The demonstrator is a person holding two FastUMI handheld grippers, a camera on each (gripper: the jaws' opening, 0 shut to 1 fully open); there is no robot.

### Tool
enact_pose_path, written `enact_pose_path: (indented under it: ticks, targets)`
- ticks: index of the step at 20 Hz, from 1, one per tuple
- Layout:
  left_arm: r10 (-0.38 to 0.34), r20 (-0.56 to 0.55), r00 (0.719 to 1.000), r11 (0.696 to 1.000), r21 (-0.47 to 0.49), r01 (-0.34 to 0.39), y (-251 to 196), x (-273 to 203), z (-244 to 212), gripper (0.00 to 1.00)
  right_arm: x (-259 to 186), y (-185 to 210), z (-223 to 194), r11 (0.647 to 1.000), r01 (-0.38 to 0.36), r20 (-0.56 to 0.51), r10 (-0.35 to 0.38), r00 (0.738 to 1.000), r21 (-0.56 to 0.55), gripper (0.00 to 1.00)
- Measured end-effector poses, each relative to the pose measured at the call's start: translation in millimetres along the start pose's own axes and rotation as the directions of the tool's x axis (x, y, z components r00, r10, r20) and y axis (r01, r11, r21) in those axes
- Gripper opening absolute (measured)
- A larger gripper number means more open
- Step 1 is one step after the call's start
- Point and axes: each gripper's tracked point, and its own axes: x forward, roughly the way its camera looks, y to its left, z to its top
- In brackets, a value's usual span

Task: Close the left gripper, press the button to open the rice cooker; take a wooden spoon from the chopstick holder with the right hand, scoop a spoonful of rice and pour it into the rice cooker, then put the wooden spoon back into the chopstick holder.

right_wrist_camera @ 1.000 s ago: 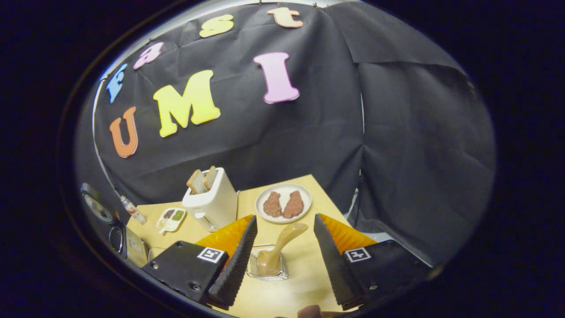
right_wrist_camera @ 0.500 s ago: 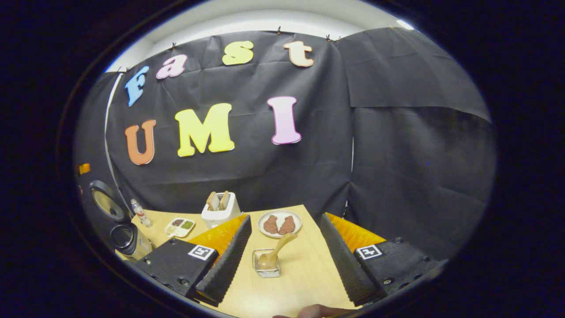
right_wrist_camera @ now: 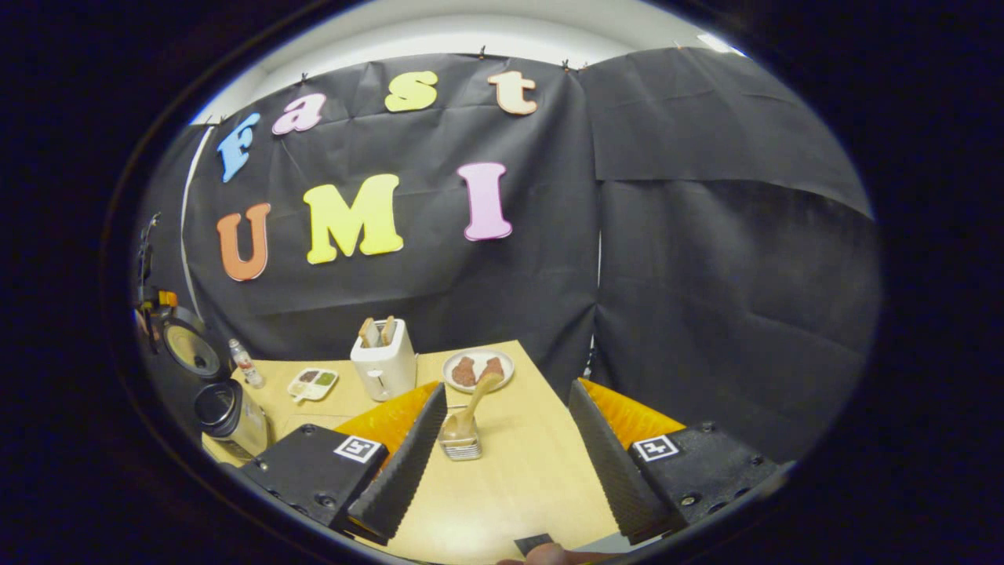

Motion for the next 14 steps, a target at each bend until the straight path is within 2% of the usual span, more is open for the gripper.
enact_pose_path:
  ticks: [2, 5, 8, 14]
  targets:
    - [-0.002, -0.051, 0.999, 1.000, 0.004, 0.002, -3, -9, -13, 0.97, 14, 18, -5, 0.998, -0.048, -0.022, 0.049, 0.999, 0.029, 0.97]
    - [0.009, -0.128, 0.992, 1.000, -0.006, -0.010, -6, -31, -39, 0.98, 42, 45, -10, 0.991, -0.132, -0.039, 0.134, 0.990, 0.034, 1.00]
    - [0.025, -0.200, 0.979, 1.000, -0.002, -0.026, -7, -54, -77, 0.98, 66, 74, -14, 0.975, -0.223, -0.058, 0.224, 0.973, 0.017, 1.00]
    - [0.041, -0.307, 0.951, 0.999, 0.010, -0.040, -14, -84, -151, 0.97, 87, 109, -22, 0.938, -0.344, -0.092, 0.339, 0.936, -0.044, 1.00]
